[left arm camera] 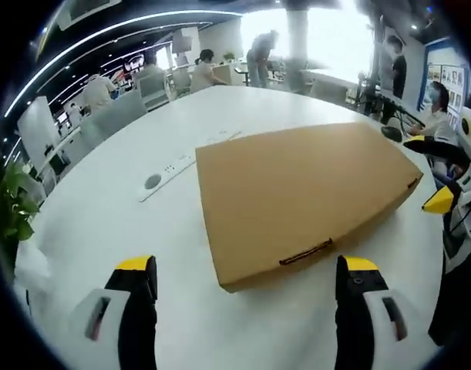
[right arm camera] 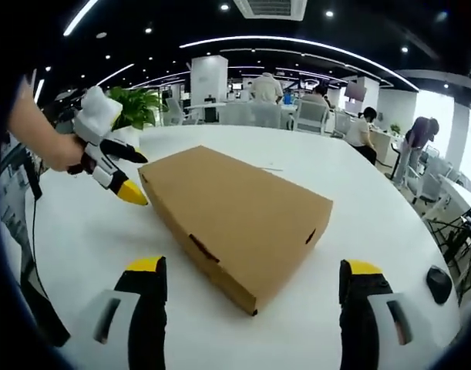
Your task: Operate the shoe box by opening the lid, removing the specified soft item, and placing it in the target area until the item is outside and the box remains undamaged.
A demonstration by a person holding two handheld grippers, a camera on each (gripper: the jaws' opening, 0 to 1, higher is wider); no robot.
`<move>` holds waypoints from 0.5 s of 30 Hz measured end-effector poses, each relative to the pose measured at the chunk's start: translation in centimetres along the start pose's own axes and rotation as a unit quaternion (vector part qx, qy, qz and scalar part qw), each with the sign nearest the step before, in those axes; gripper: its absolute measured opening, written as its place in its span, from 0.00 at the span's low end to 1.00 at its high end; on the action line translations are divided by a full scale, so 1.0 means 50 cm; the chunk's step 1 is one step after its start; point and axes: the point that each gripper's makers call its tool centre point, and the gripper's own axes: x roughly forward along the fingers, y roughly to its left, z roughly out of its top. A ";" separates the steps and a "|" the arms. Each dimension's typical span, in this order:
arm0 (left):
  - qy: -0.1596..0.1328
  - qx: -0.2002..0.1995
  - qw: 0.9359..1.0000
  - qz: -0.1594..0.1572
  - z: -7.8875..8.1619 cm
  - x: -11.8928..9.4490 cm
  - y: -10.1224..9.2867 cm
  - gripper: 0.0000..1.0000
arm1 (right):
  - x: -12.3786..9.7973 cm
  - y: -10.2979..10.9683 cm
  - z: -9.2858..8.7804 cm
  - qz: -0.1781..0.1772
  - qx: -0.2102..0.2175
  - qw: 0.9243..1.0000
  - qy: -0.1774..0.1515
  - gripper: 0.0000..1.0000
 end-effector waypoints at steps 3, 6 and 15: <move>-0.003 0.016 1.000 -0.013 0.006 0.000 -0.017 0.92 | 0.013 0.001 -0.003 0.007 0.007 1.000 0.011 0.94; -0.005 0.033 0.999 -0.019 0.011 0.002 -0.029 0.93 | 0.026 0.000 0.001 0.014 0.024 1.000 0.009 0.95; -0.004 0.017 0.999 -0.029 0.021 0.011 -0.053 0.91 | 0.052 0.015 -0.011 0.034 0.043 0.997 0.059 1.00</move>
